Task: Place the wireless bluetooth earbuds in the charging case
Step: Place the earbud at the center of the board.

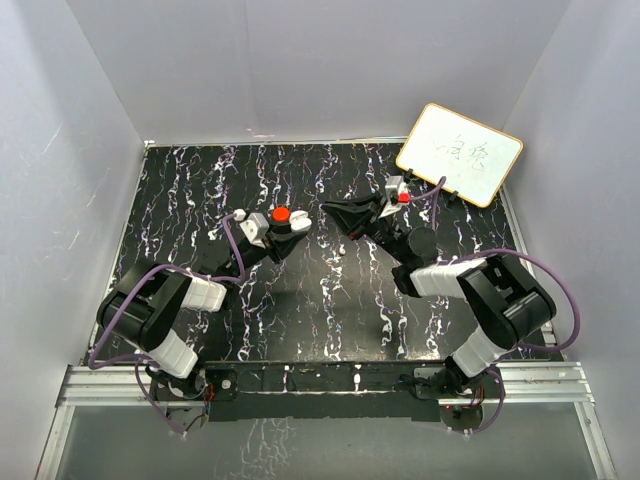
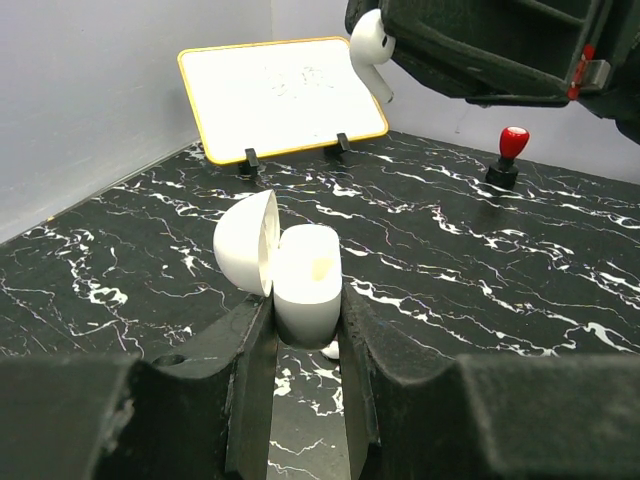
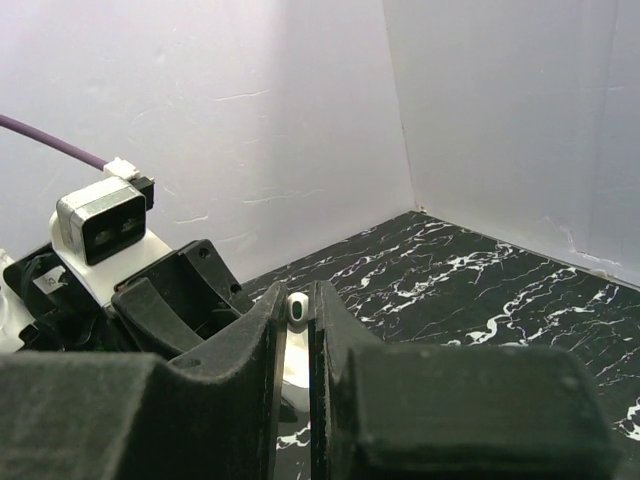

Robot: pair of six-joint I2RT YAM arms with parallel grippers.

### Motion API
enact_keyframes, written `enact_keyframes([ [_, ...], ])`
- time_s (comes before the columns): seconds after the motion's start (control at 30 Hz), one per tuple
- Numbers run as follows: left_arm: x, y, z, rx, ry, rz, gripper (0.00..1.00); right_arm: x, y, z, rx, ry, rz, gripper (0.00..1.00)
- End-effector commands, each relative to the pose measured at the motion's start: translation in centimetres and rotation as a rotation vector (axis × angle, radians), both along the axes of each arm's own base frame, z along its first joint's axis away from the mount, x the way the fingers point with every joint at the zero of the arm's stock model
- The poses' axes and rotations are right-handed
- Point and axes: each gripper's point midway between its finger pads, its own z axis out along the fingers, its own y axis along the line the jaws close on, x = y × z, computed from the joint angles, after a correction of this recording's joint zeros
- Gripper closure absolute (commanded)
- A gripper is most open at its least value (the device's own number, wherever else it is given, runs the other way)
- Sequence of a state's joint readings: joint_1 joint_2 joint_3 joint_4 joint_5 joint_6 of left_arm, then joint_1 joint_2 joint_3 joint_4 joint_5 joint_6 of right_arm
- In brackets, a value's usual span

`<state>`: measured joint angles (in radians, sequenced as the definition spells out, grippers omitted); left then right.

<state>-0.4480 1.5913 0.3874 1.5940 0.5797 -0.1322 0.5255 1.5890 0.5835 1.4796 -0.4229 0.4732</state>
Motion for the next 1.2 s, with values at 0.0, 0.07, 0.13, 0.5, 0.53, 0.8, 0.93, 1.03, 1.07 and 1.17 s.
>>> enact_keyframes([
  [0.0,-0.5,0.0,6.1,-0.122,-0.198,0.001,1.00,-1.4,-0.3,3.8,0.104,-0.167,-0.035,1.00],
  [0.07,-0.5,-0.3,6.1,-0.129,-0.191,0.000,1.00,-1.6,0.1,3.8,0.122,-0.173,-0.032,1.00],
  [0.13,-0.5,-0.6,6.2,-0.131,-0.190,-0.006,1.00,-1.9,0.4,3.7,0.141,-0.189,-0.023,1.00],
  [0.5,-1.0,-1.2,6.2,-0.136,-0.189,-0.019,1.00,-2.6,1.6,3.8,0.139,-0.256,-0.045,1.00],
  [0.53,-1.0,-1.2,6.2,-0.134,-0.189,-0.017,1.00,-2.6,1.5,3.9,0.140,-0.261,-0.048,1.00],
  [0.8,-0.7,-1.2,5.9,-0.134,-0.182,-0.013,1.00,-3.0,1.0,5.2,0.171,-0.270,-0.056,1.00],
  [0.93,-0.6,-1.1,5.6,-0.131,-0.176,0.002,1.00,-2.8,0.5,5.8,0.195,-0.266,-0.080,1.00],
  [1.03,0.1,0.2,5.4,-0.140,-0.167,0.094,1.00,-2.1,-0.5,5.8,0.211,-0.232,-0.139,1.00],
  [1.07,0.4,0.8,5.4,-0.138,-0.168,0.129,1.00,-1.8,-0.8,5.5,0.208,-0.217,-0.162,1.00],
  [1.17,1.1,2.1,5.1,-0.115,-0.159,0.209,1.00,-1.3,-1.9,4.6,0.191,-0.187,-0.219,1.00],
])
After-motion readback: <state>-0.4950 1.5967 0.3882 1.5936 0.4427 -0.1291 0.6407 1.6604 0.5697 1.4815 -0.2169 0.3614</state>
